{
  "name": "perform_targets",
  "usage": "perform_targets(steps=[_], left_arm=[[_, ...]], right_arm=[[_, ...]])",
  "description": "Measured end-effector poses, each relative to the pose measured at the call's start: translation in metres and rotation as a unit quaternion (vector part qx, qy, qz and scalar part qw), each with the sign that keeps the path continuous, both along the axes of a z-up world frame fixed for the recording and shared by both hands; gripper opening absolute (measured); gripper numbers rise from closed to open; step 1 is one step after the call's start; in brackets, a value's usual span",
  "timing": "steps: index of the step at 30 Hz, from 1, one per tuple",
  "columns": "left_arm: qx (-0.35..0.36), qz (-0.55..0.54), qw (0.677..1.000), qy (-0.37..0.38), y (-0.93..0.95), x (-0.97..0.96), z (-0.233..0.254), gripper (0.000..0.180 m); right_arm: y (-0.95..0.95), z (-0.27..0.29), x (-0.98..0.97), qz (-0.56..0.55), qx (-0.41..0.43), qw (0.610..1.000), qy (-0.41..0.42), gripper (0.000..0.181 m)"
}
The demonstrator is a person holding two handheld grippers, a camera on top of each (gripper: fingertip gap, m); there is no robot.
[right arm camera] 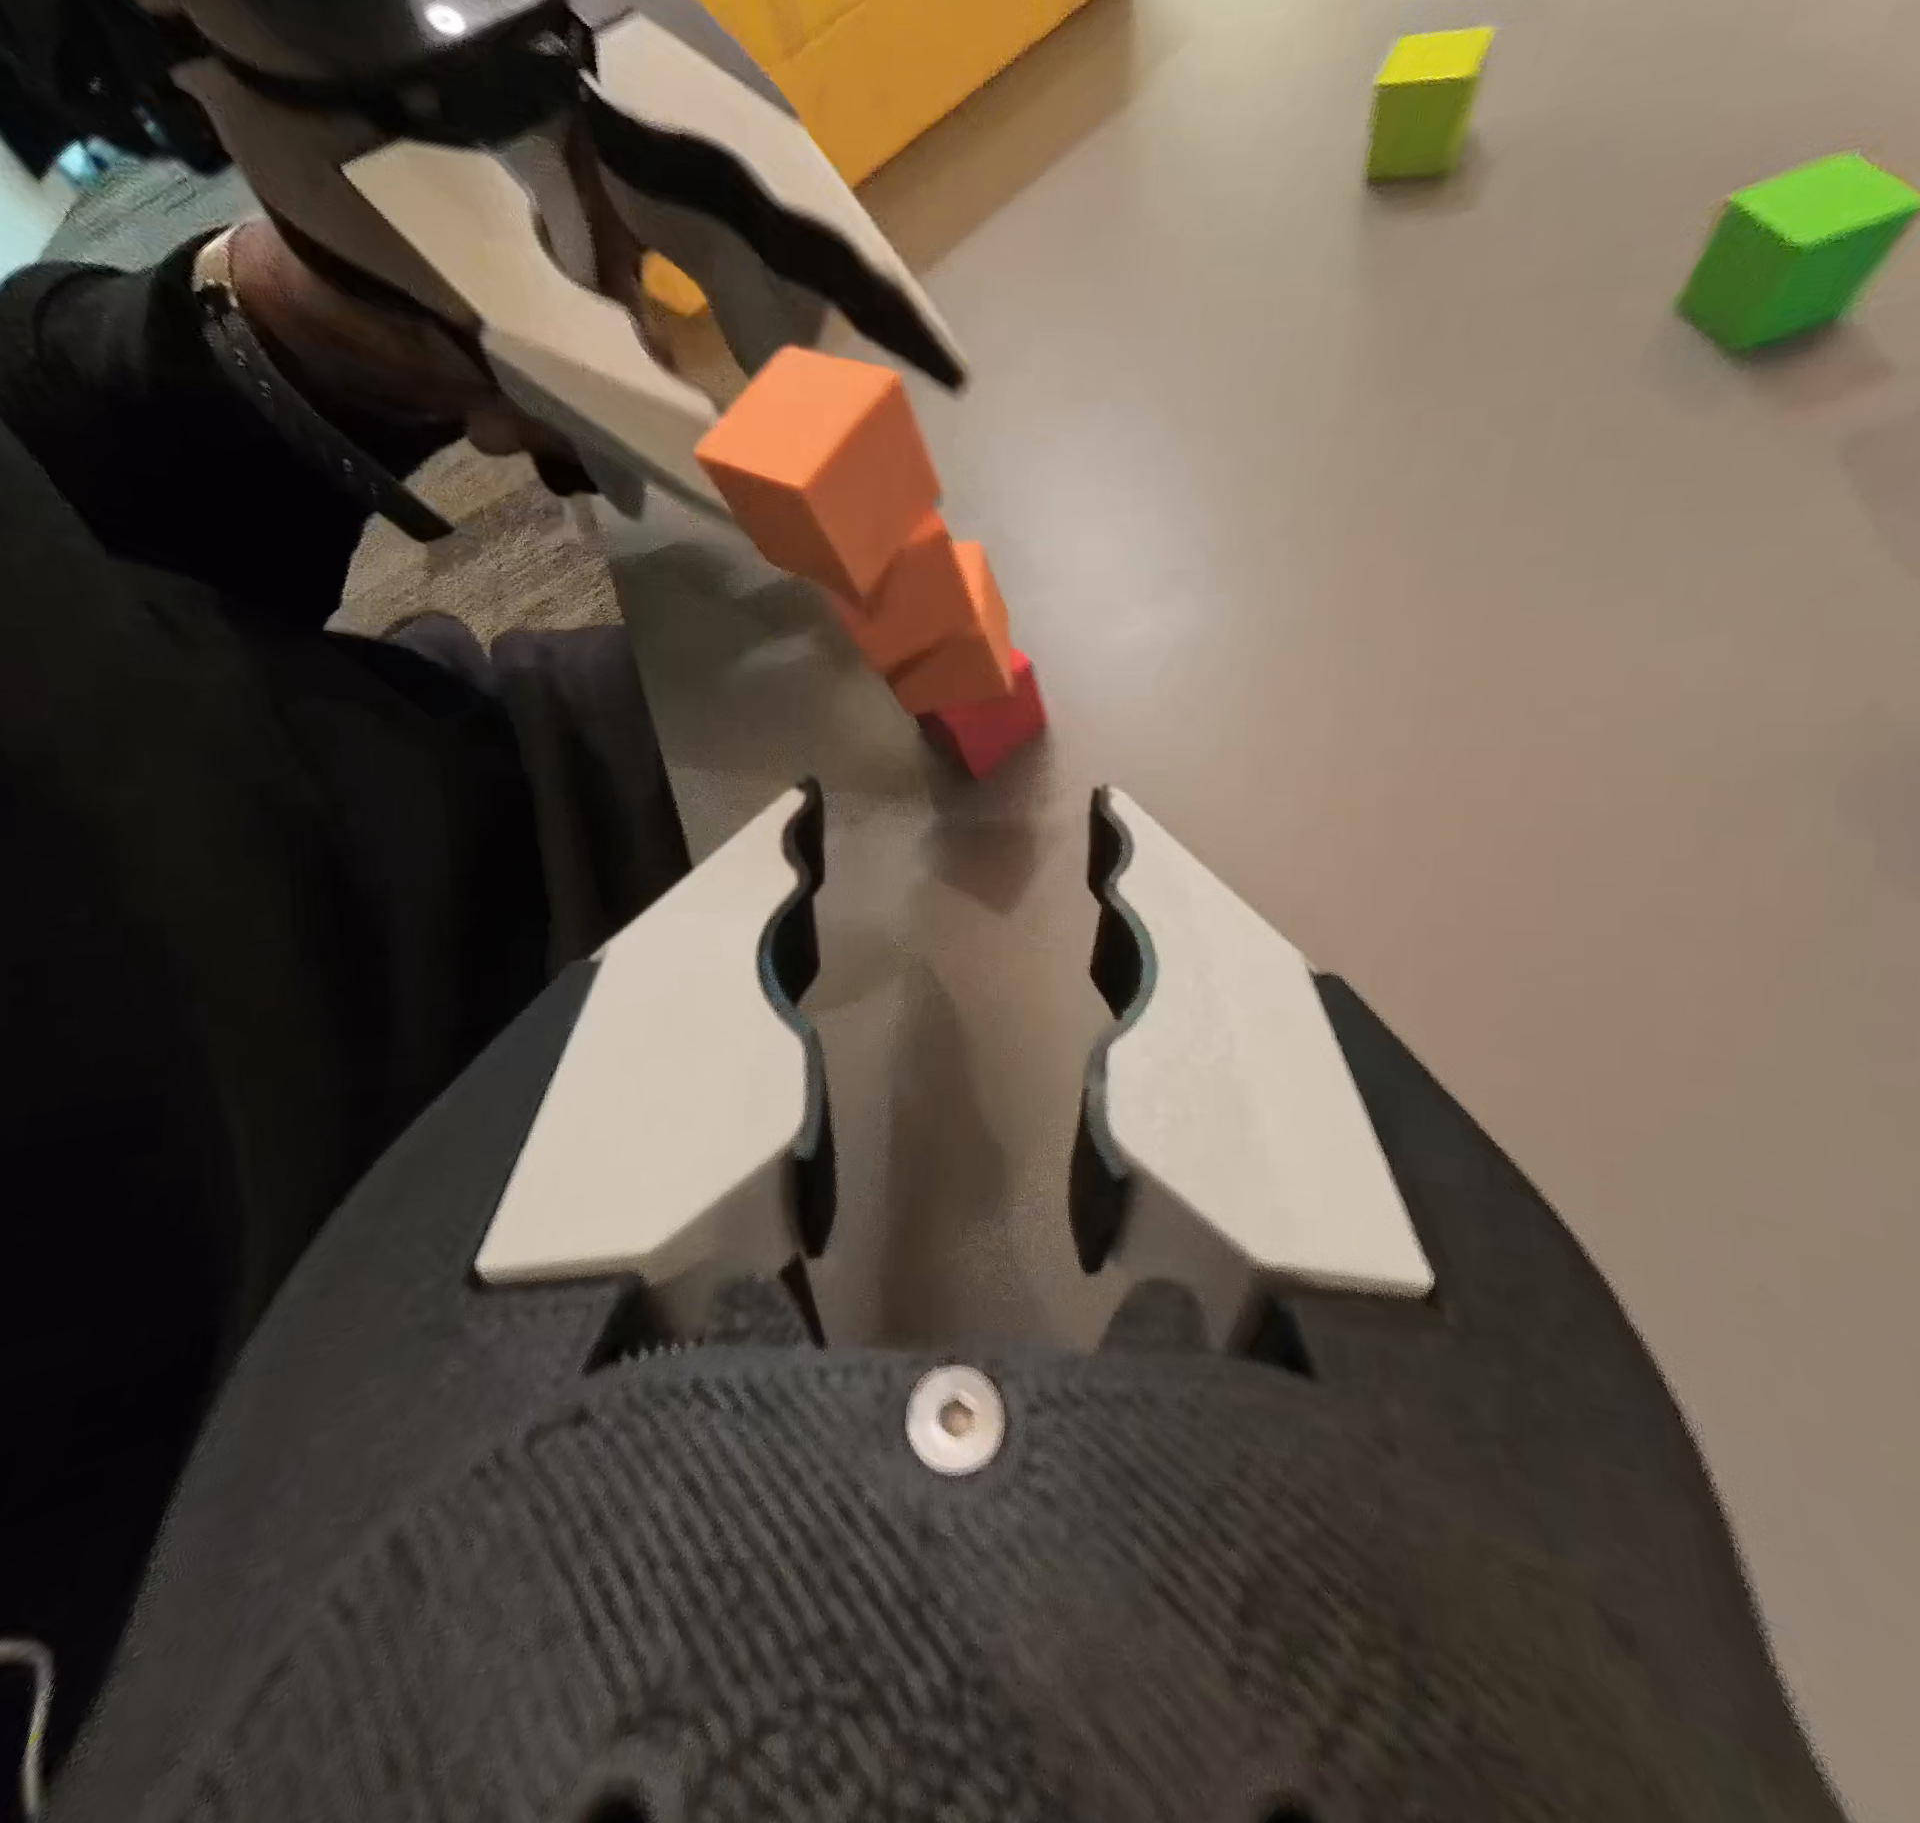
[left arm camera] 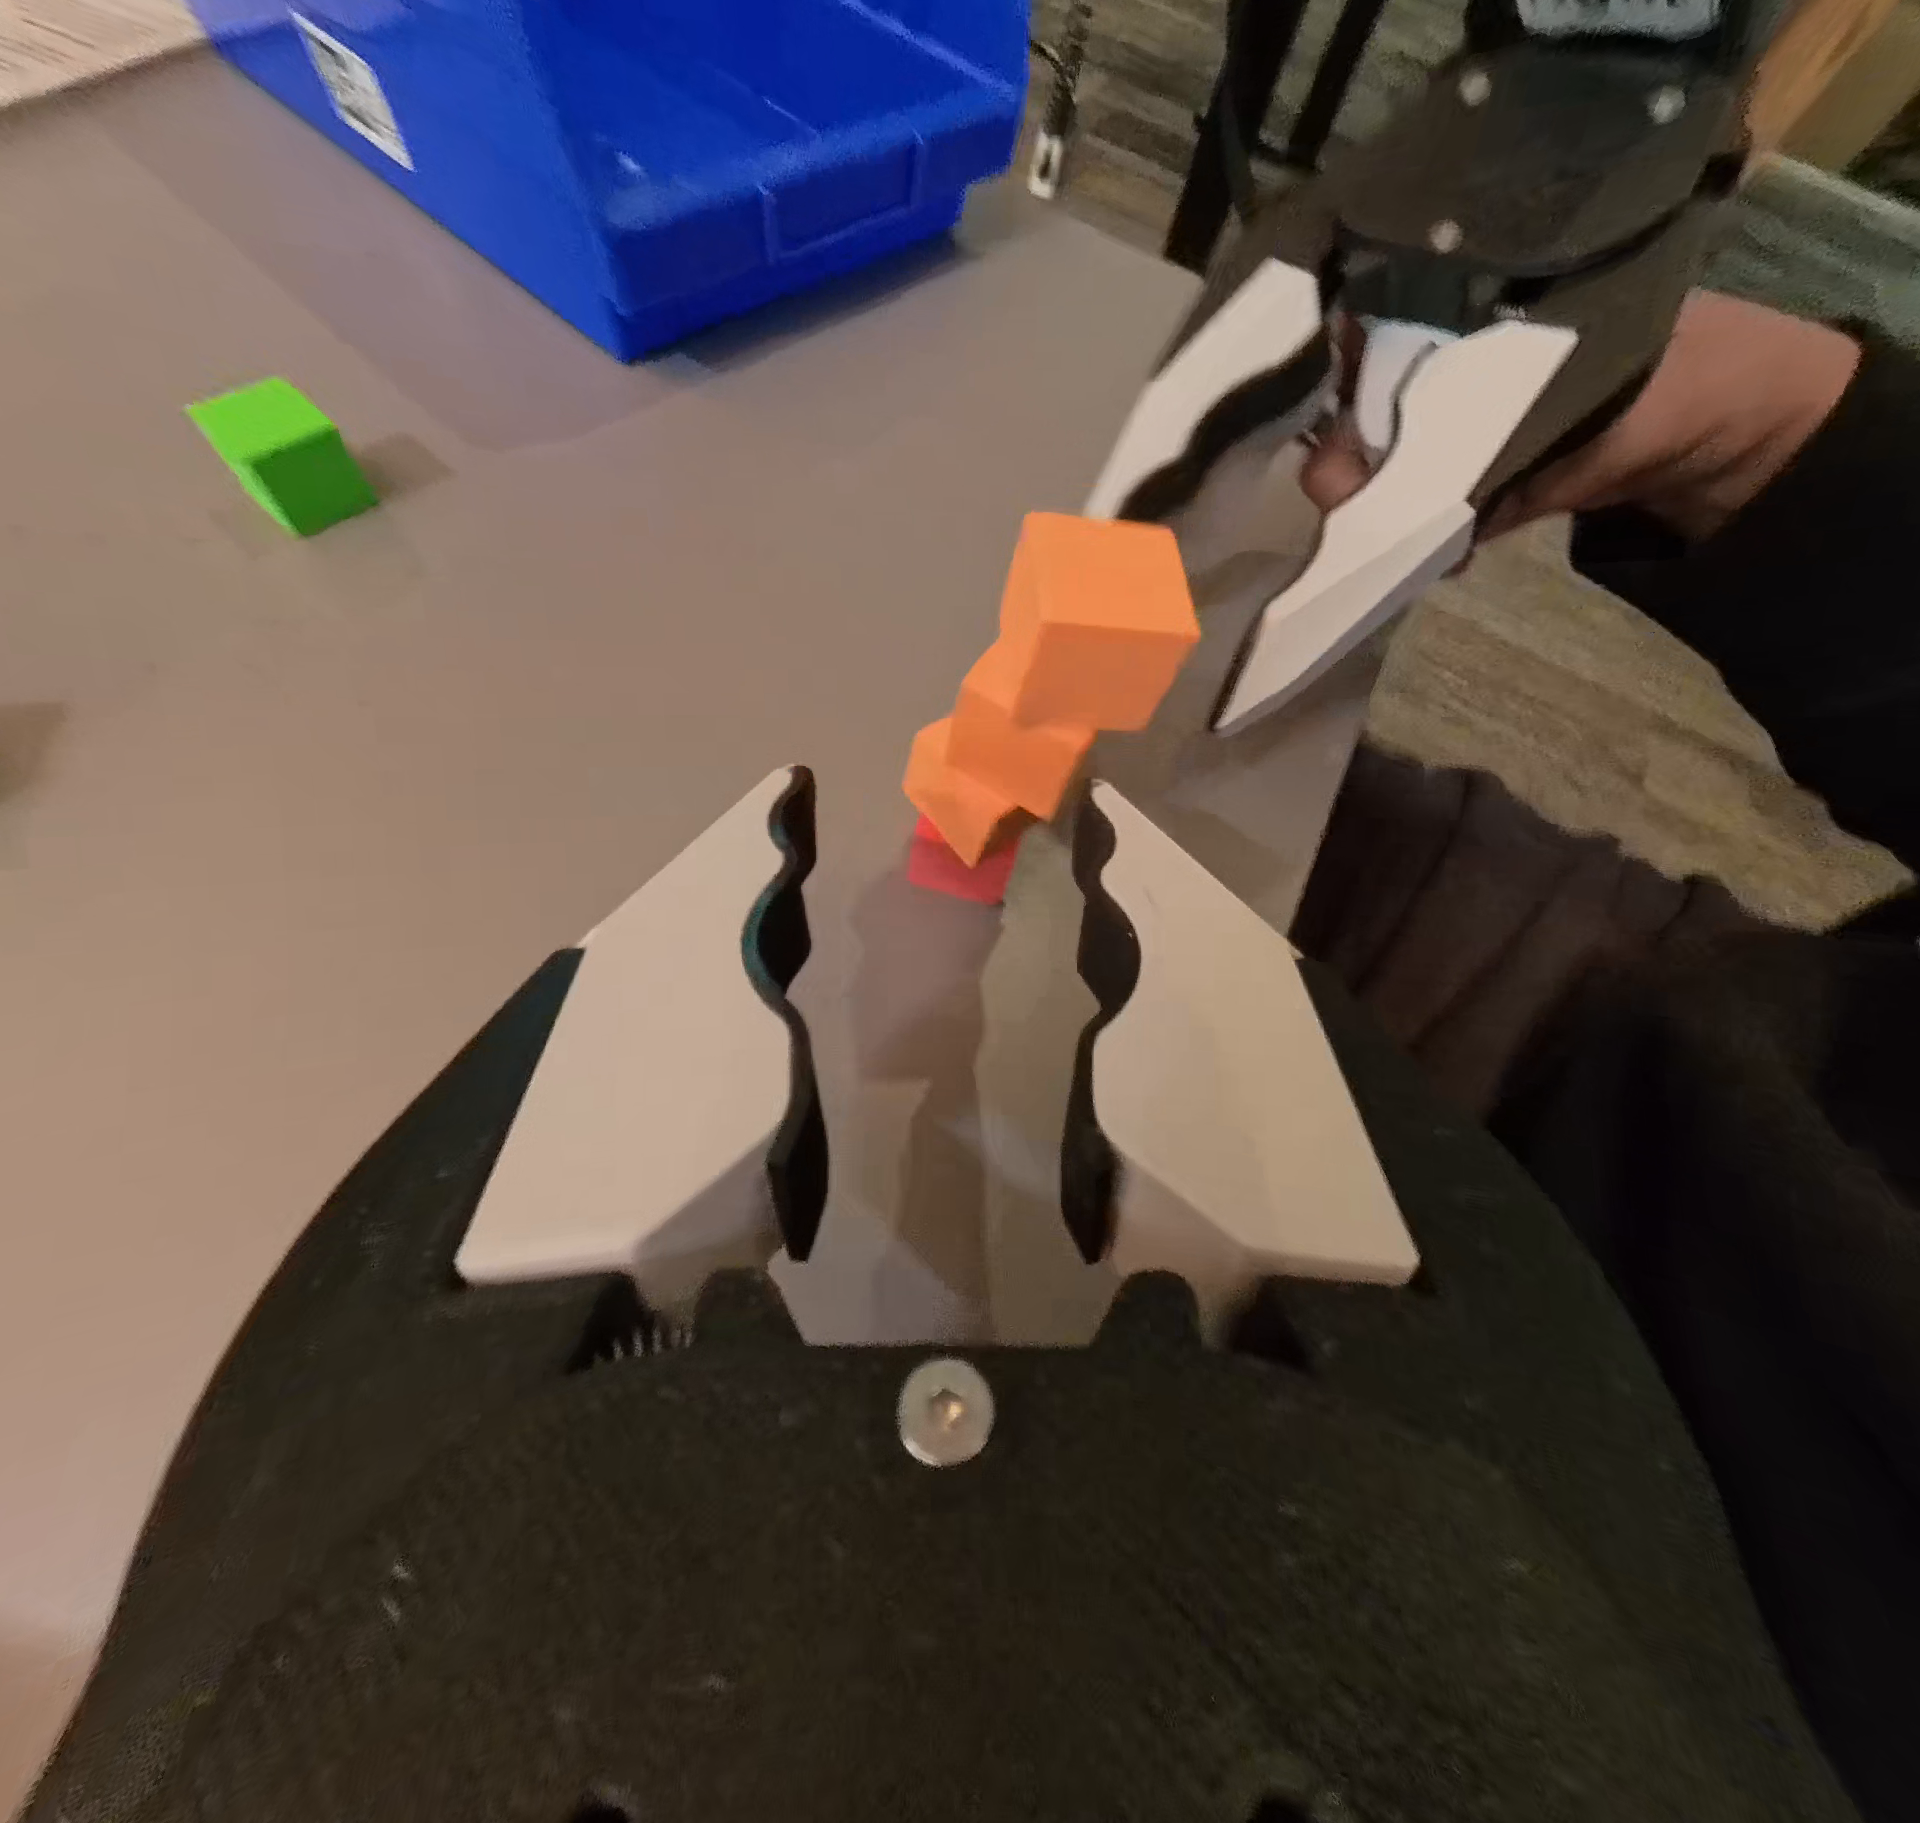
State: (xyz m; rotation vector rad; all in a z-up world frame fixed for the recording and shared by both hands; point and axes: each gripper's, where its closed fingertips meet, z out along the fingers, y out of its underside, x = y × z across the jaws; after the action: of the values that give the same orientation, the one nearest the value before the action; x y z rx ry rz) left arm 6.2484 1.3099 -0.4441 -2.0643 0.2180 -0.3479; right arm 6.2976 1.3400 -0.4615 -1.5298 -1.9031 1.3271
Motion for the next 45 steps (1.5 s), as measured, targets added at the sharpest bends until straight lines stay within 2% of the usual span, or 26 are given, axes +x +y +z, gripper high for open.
perform_targets(steps=[3,6,9,10,13,17,19,20,22,24,27,29,32,35,37,40,42,43,44,45], left_arm=[[0.044,0.071,0.996,0.000,0.014,-0.036,0.024,0.056],[0.072,0.207,0.976,-0.001,0.038,-0.102,0.038,0.057],[0.002,0.306,0.952,0.017,0.057,-0.167,0.012,0.060],[-0.034,0.315,0.948,0.029,0.061,-0.181,-0.001,0.058],[-0.084,0.341,0.934,0.062,0.075,-0.216,-0.024,0.059],[-0.132,0.341,0.928,0.074,0.087,-0.232,-0.052,0.057],[-0.157,0.331,0.927,0.074,0.086,-0.230,-0.064,0.033],[-0.155,0.331,0.928,0.064,0.085,-0.227,-0.061,0.032],[-0.138,0.325,0.934,0.059,0.081,-0.217,-0.047,0.032],[-0.108,0.307,0.944,0.057,0.075,-0.199,-0.022,0.032],[-0.047,0.235,0.969,0.051,0.066,-0.150,0.029,0.032],[-0.019,0.166,0.983,0.070,0.054,-0.110,0.057,0.032],[-0.012,0.069,0.993,0.096,0.033,-0.055,0.074,0.032],[-0.014,0.051,0.992,0.115,0.023,-0.034,0.074,0.032],[-0.019,0.058,0.991,0.120,0.020,-0.033,0.069,0.032],[-0.026,0.053,0.993,0.106,0.016,-0.024,0.066,0.032],[-0.022,0.050,0.993,0.107,0.013,-0.018,0.067,0.032],[-0.022,0.049,0.993,0.109,0.012,-0.017,0.067,0.032],[-0.023,0.048,0.992,0.110,0.010,-0.015,0.067,0.032],[-0.023,0.045,0.993,0.110,0.009,-0.013,0.067,0.032]], right_arm=[[0.038,0.013,-0.002,-0.066,-0.005,0.997,0.029,0.040],[0.088,0.042,-0.038,-0.167,0.022,0.980,0.101,0.040],[0.100,0.057,-0.093,-0.167,0.063,0.973,0.147,0.044],[0.101,0.055,-0.112,-0.161,0.079,0.974,0.140,0.047],[0.110,0.036,-0.161,-0.168,0.137,0.971,0.100,0.051],[0.125,0.010,-0.195,-0.203,0.152,0.966,0.044,0.061],[0.129,-0.006,-0.201,-0.211,0.152,0.965,0.013,0.060],[0.130,-0.015,-0.201,-0.210,0.152,0.966,-0.001,0.055],[0.132,-0.021,-0.201,-0.215,0.152,0.965,-0.004,0.050],[0.133,-0.020,-0.198,-0.218,0.149,0.964,0.000,0.031],[0.131,-0.015,-0.190,-0.219,0.151,0.964,0.008,0.028],[0.127,-0.007,-0.181,-0.216,0.156,0.964,0.023,0.000],[0.118,0.013,-0.166,-0.217,0.146,0.963,0.057,0.000],[0.122,0.025,-0.154,-0.236,0.143,0.958,0.073,0.028],[0.132,0.015,-0.155,-0.256,0.138,0.955,0.053,0.064],[0.135,-0.008,-0.169,-0.248,0.140,0.959,0.013,0.070],[0.138,-0.022,-0.179,-0.242,0.184,0.953,-0.009,0.062],[0.136,-0.030,-0.180,-0.232,0.193,0.953,-0.031,0.049],[0.131,-0.036,-0.179,-0.219,0.192,0.955,-0.051,0.025],[0.125,-0.034,-0.177,-0.210,0.190,0.957,-0.055,0.021]])
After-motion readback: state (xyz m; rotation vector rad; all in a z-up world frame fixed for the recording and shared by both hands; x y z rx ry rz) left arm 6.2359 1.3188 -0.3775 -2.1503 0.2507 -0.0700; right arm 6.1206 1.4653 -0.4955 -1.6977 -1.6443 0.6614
